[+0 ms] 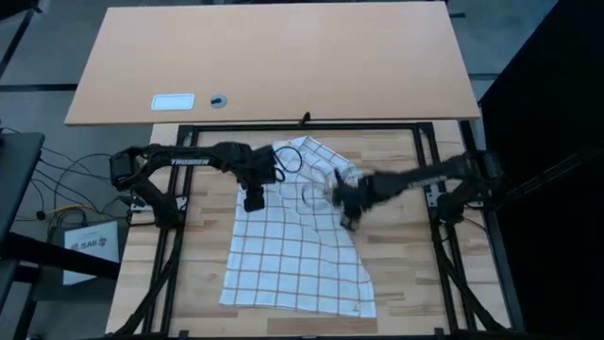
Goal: Roll towel
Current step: Roll the white checkered towel
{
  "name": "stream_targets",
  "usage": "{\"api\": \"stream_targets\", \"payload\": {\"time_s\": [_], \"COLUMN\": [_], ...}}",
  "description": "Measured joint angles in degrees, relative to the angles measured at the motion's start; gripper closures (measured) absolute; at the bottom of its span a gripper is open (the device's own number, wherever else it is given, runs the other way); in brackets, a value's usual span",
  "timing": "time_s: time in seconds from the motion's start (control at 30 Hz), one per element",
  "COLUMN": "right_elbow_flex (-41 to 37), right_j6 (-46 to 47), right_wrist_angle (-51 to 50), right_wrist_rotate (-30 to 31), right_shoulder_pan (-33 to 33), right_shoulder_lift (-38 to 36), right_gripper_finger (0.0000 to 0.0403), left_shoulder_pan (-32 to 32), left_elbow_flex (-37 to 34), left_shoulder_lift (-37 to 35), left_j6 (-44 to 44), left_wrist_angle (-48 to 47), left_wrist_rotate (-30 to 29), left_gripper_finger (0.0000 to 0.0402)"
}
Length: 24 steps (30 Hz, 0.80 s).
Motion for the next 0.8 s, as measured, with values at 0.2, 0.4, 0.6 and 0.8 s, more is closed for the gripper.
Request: {"api": "stream_targets", "payload": {"time_s": [0.2,0.4,0.6,0.8], "right_elbow_flex": [-2.03,-2.52,-2.5,-2.13], "right_j6": [-14.42,-21.04,-24.45,-27.52], "right_wrist_angle": [6.2,7.48,10.16,10.32], "right_wrist_rotate": [-4.7,-6.3,-12.09,-17.52], "right_shoulder_pan": [-16.84,-26.75,-32.61,-33.83], "right_shoulder_lift": [1.44,1.46,4.85,10.56], "right_gripper_finger": [0.0263,0.0264,0.0264,0.0256], "left_shoulder_pan": [-9.14,-14.45,-15.66,-15.77], "left_elbow_flex": [-4.69,-7.0,-7.11,-7.13], "left_shoulder_lift": [-0.27,-0.22,-0.05,-0.05], "left_j6": [-10.1,-17.7,-21.32,-23.05], "left_wrist_angle": [7.07,12.11,15.04,15.58], "left_wrist_rotate": [0.15,-2.12,-2.64,-2.81], "left_gripper_finger": [0.0384,0.0384,0.0384,0.0384]}}
